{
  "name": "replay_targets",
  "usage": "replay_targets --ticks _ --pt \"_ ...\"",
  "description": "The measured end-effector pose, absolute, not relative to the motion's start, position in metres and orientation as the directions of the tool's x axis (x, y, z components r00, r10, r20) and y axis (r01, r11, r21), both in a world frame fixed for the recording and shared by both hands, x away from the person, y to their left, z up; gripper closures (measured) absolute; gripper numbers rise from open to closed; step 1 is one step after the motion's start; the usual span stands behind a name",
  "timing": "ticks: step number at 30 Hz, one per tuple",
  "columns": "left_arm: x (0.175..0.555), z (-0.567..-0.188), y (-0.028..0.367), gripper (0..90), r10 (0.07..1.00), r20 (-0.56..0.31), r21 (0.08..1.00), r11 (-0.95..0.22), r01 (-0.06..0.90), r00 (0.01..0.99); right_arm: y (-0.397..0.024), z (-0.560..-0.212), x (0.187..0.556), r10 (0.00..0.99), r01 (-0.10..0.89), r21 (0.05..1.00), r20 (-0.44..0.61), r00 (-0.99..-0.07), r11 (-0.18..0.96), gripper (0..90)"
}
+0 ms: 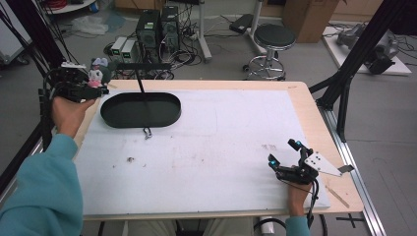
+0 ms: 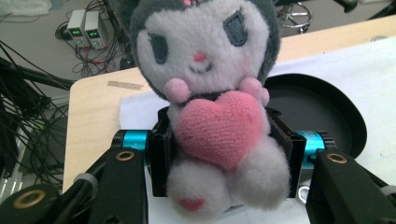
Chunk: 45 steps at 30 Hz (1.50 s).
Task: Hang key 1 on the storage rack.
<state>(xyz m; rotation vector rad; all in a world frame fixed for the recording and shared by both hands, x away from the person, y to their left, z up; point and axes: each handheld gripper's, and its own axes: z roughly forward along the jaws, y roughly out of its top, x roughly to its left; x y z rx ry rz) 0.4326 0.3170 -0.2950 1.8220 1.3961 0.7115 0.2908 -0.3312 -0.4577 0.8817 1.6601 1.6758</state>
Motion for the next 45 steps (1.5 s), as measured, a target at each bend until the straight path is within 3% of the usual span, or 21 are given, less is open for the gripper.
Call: replay_targets --ticks 23,45 --pt "0.429 -0.329 0.306 52.0 0.956 0.023 0.747 -0.210 0.631 0.292 -0.331 -0.458 0.291 0.807 0.030 0.999 0.039 -0.590 -0.026 2.5" --pt "0.453 -0.347 0.319 51.9 0.973 -0.013 0.728 -0.148 0.669 0.230 -0.331 -0.458 0.291 0.807 0.028 0.999 0.037 -0.590 -0.025 2.5"
